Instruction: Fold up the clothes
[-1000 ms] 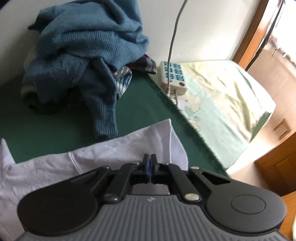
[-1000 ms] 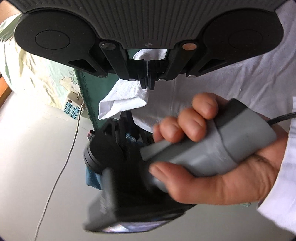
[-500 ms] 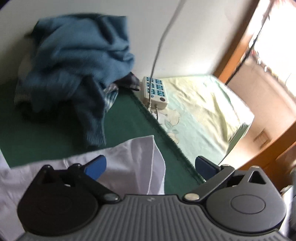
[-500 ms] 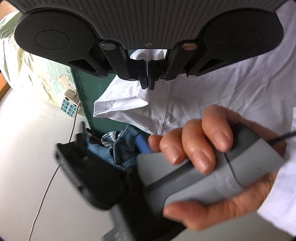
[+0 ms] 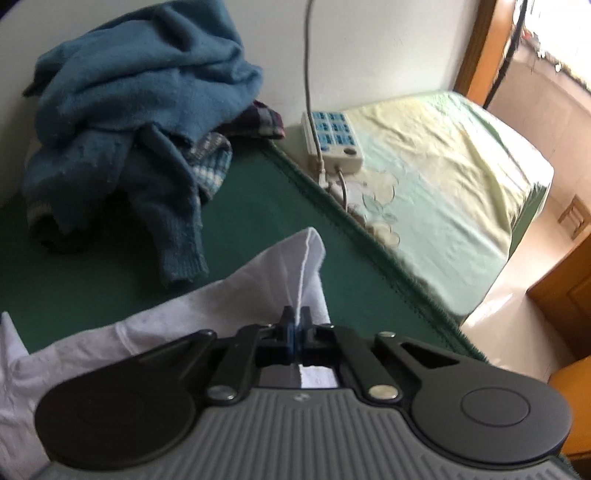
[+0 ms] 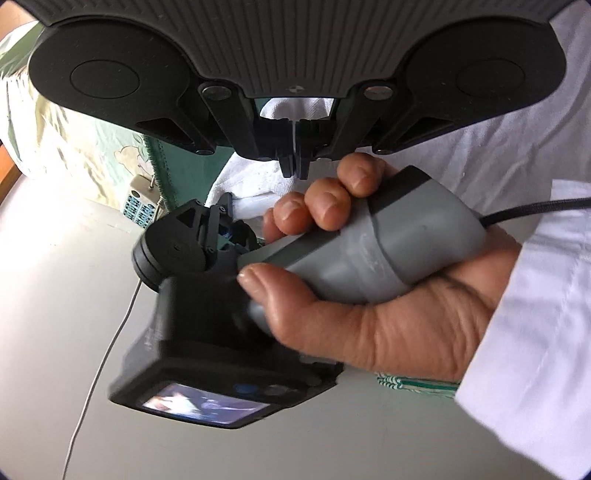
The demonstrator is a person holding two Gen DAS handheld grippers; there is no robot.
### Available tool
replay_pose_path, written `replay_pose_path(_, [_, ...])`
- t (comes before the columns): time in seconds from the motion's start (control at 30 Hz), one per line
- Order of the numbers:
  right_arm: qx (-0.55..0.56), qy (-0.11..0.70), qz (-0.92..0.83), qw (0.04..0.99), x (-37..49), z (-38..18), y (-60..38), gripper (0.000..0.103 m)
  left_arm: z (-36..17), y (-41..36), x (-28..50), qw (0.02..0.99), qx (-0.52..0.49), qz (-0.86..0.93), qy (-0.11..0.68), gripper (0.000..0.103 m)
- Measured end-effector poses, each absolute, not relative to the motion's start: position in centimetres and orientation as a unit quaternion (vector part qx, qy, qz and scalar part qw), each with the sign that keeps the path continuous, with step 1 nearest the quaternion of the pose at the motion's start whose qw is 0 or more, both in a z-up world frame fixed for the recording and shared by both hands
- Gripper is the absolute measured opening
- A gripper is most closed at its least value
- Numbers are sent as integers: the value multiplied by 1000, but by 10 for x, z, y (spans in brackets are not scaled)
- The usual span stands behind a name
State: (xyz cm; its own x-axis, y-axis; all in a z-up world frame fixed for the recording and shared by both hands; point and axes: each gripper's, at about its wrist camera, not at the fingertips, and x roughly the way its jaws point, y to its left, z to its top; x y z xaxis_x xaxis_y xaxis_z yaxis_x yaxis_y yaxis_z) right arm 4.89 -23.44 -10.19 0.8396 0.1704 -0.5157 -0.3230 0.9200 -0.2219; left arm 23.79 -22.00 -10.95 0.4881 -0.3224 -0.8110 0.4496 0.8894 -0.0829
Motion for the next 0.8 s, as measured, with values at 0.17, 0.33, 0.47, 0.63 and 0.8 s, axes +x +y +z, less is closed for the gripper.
replay_pose_path(0.17, [-151,241,130,950,47,-96,-235,0,-94,-190,247,866,4,-221,448,0])
replay_pose_path(0.33, [-149,219,128,956,40,-81,-229,0,-86,-154,254,868,-54,-210,447,0])
replay_pose_path(0.47, [-148,196,127,961,34,-60,-216,0,-69,-109,246,875,-93,-210,426,0])
replay_pose_path(0.63, [-132,177,152,963,25,-40,-186,0,-50,-38,222,885,-125,-202,400,0])
replay_pose_path(0.8, [-88,178,155,968,-11,-26,-166,40,-53,23,202,880,-135,-197,411,0])
